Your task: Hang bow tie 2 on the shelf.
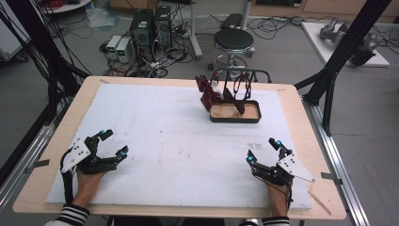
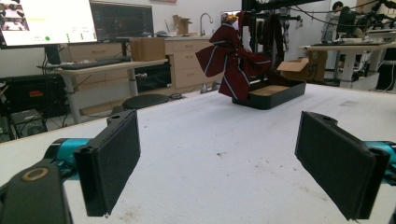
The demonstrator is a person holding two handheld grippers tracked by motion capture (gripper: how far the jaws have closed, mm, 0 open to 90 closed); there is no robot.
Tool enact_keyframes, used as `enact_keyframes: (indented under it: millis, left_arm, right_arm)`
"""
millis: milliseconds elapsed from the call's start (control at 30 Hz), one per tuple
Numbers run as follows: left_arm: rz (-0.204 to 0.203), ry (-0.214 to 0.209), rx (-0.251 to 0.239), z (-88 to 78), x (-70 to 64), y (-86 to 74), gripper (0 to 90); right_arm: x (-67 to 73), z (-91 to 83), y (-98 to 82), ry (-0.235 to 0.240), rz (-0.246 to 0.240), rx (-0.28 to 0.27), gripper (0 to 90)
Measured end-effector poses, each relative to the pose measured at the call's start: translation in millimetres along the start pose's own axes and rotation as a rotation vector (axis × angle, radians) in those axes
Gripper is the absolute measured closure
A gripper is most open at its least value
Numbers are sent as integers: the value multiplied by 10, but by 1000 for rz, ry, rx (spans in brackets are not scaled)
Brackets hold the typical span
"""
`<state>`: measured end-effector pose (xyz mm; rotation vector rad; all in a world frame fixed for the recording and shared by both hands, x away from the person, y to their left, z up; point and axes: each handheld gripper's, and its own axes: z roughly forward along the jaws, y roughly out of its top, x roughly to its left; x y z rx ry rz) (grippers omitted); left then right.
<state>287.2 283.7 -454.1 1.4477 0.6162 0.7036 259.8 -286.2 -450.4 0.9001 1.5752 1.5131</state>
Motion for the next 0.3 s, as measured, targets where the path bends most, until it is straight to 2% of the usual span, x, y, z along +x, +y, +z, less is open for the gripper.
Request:
enact_keyframes:
  millis: [133, 300]
  left_arm:
    - [1, 2, -2, -15, -2, -2, 145]
    - [-1, 7, -8, -39, -9, 1, 145]
  right_arm:
    - [-2, 1, -43, -3, 9, 11, 113]
    - [-2, -5, -45, -8, 0, -3, 113]
